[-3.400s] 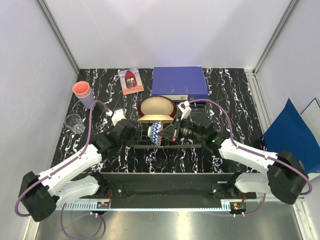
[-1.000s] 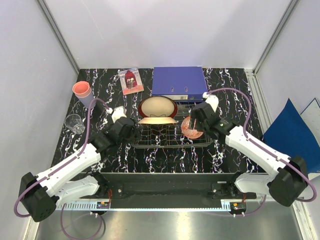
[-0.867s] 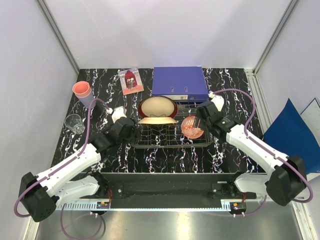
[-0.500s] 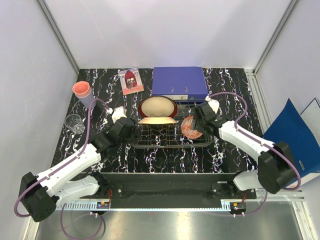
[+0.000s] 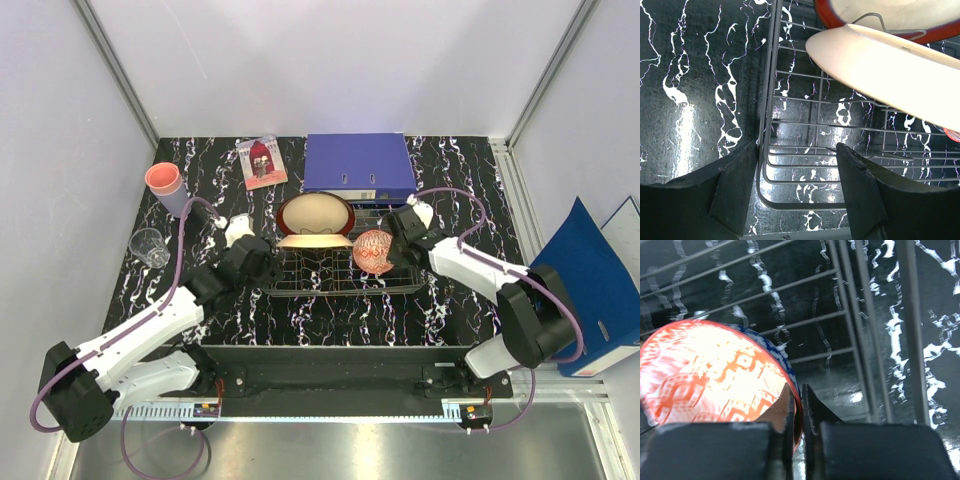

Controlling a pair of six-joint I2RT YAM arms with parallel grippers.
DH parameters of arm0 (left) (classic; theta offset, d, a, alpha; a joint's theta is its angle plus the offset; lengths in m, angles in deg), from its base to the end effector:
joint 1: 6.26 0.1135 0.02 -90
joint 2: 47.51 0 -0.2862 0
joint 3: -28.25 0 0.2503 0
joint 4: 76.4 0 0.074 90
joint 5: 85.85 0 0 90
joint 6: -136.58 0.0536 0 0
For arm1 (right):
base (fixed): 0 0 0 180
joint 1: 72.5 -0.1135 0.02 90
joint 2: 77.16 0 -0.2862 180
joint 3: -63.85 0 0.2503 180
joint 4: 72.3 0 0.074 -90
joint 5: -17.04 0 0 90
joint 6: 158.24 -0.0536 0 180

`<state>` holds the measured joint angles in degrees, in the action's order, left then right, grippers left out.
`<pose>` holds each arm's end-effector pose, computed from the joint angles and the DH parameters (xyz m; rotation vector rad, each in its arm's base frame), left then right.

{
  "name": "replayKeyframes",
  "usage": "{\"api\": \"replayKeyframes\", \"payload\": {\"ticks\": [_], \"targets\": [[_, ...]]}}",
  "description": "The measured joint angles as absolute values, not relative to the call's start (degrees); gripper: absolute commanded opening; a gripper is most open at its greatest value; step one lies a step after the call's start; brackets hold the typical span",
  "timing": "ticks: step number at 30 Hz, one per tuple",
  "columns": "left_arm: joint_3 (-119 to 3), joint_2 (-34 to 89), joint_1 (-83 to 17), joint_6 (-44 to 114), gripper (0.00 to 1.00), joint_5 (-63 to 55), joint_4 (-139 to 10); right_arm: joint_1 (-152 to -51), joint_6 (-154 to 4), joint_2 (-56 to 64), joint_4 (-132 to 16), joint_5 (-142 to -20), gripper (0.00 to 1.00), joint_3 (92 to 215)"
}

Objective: Unload the mixed dishes from the dish rack
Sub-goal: Pick up the bowl from the dish rack.

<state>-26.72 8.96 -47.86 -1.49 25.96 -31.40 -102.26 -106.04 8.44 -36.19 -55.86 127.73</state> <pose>0.1608 -0.1161 0.2557 -0.3099 2.3130 -0.3366 0.2659 0.1339 0.2002 0.2849 2.4994 0.0889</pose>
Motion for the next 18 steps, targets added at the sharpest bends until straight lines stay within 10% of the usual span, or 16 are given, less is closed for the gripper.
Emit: {"api": "replayKeyframes", "payload": {"ticks": [18], "targets": [[-28.46,8.98,-47.88,0.23,0.79,25.34,-30.98,-102.11,-102.74,-13.57,-24.74,-54.2,0.0,131.19]]}}
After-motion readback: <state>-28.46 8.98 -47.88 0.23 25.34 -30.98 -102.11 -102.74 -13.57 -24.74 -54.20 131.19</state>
